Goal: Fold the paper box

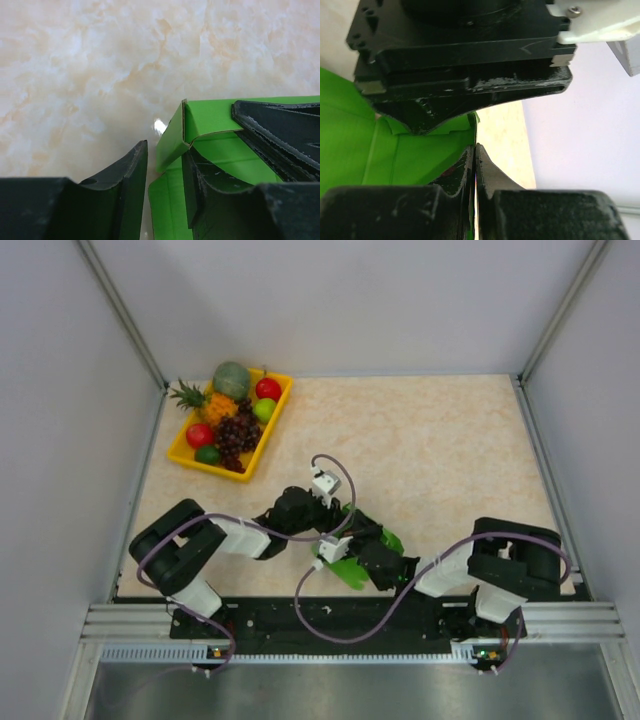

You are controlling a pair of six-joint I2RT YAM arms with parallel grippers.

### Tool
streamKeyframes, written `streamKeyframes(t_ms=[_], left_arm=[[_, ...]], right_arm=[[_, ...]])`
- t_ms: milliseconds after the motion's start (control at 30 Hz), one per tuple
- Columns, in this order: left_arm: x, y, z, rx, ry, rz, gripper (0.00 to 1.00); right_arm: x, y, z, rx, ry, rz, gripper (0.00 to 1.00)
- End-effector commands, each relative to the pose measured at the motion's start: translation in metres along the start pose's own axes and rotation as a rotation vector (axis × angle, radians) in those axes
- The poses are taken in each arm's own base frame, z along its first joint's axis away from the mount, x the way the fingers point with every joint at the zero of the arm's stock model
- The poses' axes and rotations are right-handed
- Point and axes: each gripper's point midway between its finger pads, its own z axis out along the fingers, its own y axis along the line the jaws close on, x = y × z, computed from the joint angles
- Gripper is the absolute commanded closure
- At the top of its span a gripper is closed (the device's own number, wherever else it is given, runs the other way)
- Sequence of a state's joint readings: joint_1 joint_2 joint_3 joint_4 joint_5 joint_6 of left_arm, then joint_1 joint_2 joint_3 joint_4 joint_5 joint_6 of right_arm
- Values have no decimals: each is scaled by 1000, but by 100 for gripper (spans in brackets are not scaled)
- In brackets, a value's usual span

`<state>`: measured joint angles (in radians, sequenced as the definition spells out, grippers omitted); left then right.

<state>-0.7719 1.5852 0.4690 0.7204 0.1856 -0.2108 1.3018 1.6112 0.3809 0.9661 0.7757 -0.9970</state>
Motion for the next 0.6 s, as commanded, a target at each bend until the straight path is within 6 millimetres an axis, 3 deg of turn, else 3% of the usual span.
streamKeyframes(t_ms=[0, 167, 300, 367, 567], left_arm=[[-57, 1, 24, 11, -165, 18, 63], [-71, 7, 44, 9, -208, 22, 71], [-88, 8, 49, 31, -276, 11, 61], [-87, 10, 53, 47, -274, -8, 56], [-82, 27, 43, 117, -321, -77, 57]], right_arm=[[1, -33, 8, 53, -43, 151, 100], [22, -50, 18, 80, -18, 185, 100], [31, -64, 23, 141, -8, 184, 100], [32, -53, 28, 101, -15, 174, 100], [44, -34, 32, 30, -6, 222, 100]])
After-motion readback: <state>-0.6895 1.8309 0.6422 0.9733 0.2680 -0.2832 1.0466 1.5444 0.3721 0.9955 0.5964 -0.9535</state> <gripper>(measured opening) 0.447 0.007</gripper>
